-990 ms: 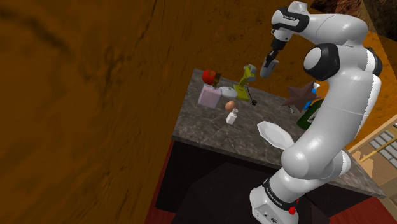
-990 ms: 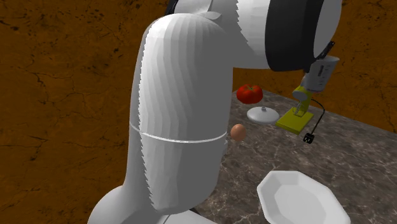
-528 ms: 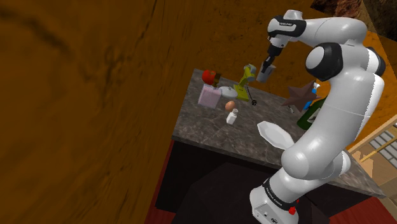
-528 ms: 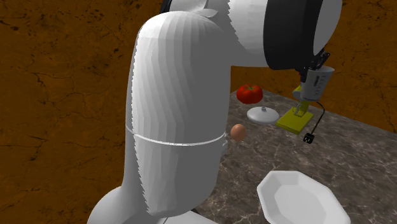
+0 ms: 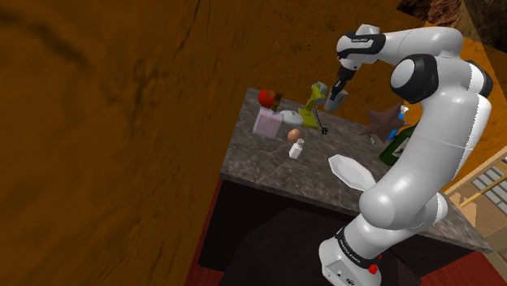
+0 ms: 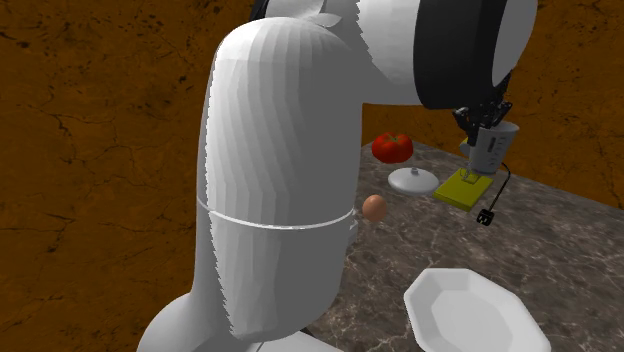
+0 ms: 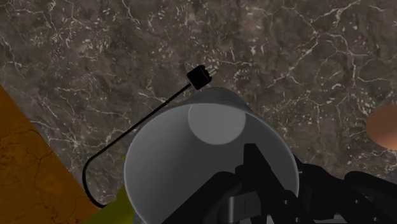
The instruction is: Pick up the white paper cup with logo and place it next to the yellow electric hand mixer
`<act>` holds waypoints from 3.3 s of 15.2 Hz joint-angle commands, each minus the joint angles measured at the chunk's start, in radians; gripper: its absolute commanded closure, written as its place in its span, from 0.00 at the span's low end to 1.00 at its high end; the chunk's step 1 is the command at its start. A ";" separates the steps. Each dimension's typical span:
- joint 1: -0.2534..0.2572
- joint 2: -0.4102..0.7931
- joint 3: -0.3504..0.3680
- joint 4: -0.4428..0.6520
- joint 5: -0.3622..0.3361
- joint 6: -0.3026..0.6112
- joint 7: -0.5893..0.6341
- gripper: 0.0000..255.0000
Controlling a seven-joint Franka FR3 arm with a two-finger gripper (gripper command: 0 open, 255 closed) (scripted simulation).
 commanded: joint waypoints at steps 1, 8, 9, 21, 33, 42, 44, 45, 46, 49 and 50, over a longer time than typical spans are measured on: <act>0.001 0.000 0.001 -0.026 0.000 0.027 0.002 1.00; 0.003 0.011 0.003 -0.105 0.002 0.117 0.006 1.00; 0.003 0.014 0.003 -0.115 0.003 0.129 0.006 1.00; 0.000 0.060 0.008 -0.215 0.015 0.273 0.007 1.00; -0.003 0.089 0.013 -0.248 0.023 0.334 0.006 1.00; 0.004 0.054 0.009 -0.228 0.012 0.280 0.013 0.00; 0.010 0.027 0.007 -0.205 0.004 0.231 0.018 0.00; 0.010 0.027 0.007 -0.205 0.004 0.231 0.018 0.00; 0.010 0.026 0.007 -0.206 0.004 0.231 0.018 0.00; 0.010 0.027 0.007 -0.205 0.004 0.231 0.018 0.00; 0.010 0.027 0.007 -0.205 0.004 0.231 0.018 0.00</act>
